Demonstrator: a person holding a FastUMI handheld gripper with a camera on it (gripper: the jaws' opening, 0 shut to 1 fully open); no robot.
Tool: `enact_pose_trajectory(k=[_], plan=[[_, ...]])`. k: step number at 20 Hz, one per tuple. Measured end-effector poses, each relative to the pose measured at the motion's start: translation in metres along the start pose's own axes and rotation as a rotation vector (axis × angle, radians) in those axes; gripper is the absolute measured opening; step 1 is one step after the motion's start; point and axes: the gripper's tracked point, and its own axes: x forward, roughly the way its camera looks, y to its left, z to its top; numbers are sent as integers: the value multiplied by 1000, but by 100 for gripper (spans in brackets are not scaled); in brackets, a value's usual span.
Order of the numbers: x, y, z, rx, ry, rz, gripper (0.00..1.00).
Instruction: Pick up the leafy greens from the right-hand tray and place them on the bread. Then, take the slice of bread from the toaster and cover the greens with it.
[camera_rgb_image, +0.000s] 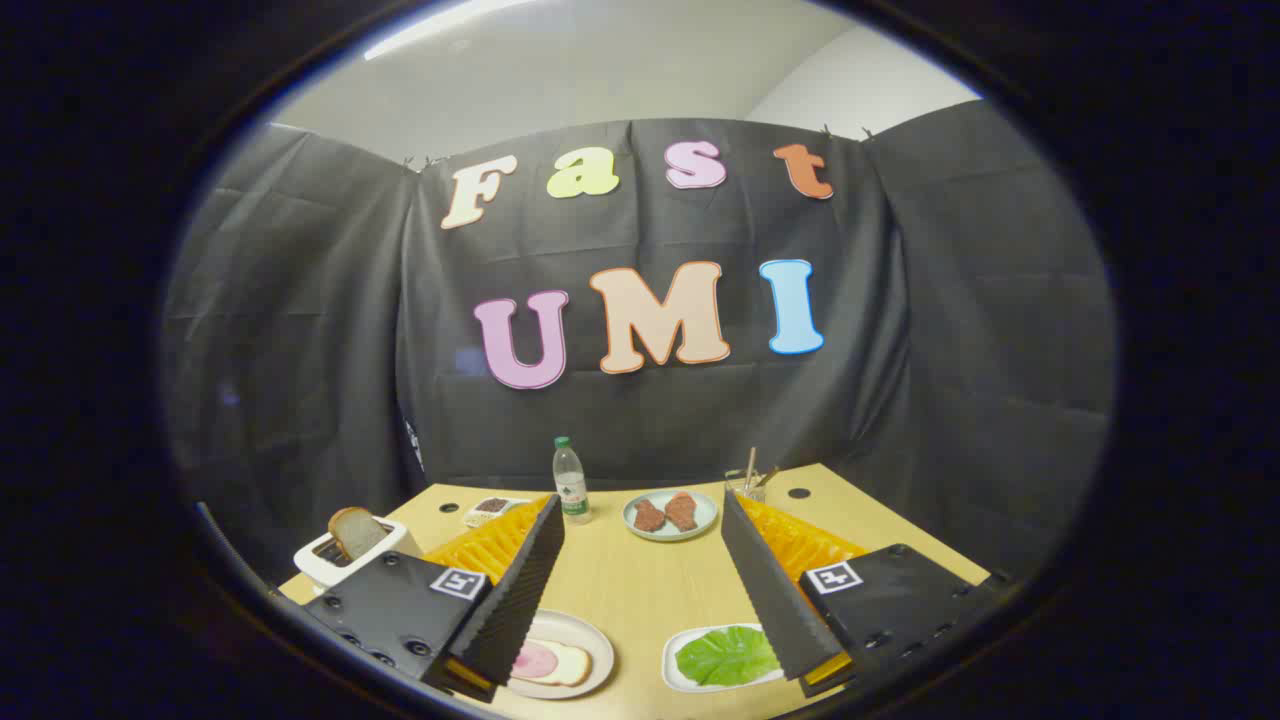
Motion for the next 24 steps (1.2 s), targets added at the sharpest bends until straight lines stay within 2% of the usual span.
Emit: enact_pose_trajectory(k=[11,19,24], plan=[[8,1,-20,1,69,26,100],[12,-40,-43,6,153,5,100],[17,-82,-81,16,257,-12,100]])
